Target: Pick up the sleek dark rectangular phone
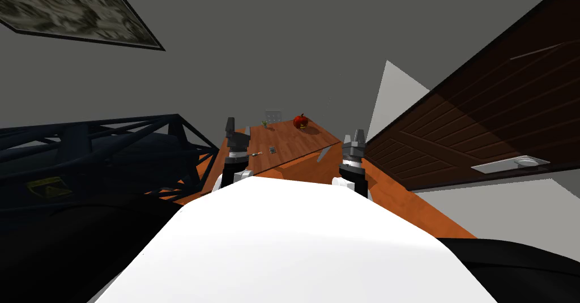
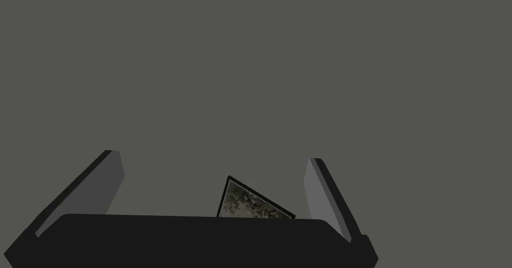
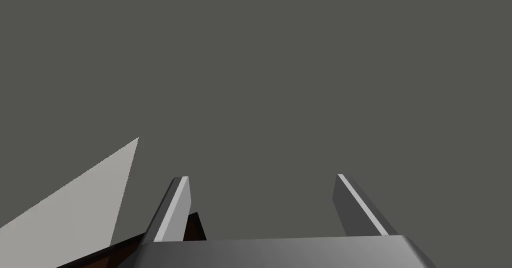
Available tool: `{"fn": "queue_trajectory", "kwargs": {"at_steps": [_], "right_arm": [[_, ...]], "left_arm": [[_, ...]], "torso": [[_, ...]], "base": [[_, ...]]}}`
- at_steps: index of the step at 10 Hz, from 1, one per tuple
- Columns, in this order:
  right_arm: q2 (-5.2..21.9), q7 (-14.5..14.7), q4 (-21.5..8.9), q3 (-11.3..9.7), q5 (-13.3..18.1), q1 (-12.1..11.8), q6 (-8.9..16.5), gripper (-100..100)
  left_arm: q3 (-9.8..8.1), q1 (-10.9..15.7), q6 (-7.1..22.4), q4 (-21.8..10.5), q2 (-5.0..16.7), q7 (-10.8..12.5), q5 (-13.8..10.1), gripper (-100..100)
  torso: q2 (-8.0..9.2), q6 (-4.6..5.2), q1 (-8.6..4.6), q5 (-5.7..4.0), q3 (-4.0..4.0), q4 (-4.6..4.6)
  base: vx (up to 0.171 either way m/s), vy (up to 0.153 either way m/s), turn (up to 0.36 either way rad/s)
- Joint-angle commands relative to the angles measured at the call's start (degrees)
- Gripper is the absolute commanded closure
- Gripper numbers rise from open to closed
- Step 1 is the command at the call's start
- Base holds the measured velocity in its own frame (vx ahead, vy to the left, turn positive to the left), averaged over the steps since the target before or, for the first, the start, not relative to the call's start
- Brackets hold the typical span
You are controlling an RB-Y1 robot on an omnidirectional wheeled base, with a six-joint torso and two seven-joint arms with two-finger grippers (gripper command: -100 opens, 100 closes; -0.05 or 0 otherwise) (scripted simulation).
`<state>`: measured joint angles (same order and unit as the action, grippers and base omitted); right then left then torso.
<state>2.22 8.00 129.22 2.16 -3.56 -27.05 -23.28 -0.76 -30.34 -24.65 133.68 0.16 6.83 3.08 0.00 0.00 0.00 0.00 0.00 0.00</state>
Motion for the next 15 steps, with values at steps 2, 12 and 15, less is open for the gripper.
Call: {"fn": "queue_trajectory", "kwargs": {"at_steps": [2,12,15], "right_arm": [[0.0,0.0,0.0,0.0,0.0,0.0,0.0,0],[0.0,0.0,0.0,0.0,0.0,0.0,0.0,0],[0.0,0.0,0.0,0.0,0.0,0.0,0.0,0]], "left_arm": [[-0.94,0.6,0.6,-1.5,3.1,-0.9,-0.1,-100],[-8.58,6.6,6.9,-15.2,13.2,-9.5,-0.6,-100],[-11.1,9.1,9.6,-19.8,15.2,-12.6,-0.8,-100]], "torso": [[0.0,0.01,-0.01,0.0,0.0,0.0],[-0.05,0.0,-0.06,-0.01,-0.03,-0.01],[-0.02,-0.01,-0.03,-0.01,-0.01,-0.01]], "base": [[0.002,-0.009,-0.036],[0.006,-0.02,-0.077],[0.004,-0.011,-0.076]]}}
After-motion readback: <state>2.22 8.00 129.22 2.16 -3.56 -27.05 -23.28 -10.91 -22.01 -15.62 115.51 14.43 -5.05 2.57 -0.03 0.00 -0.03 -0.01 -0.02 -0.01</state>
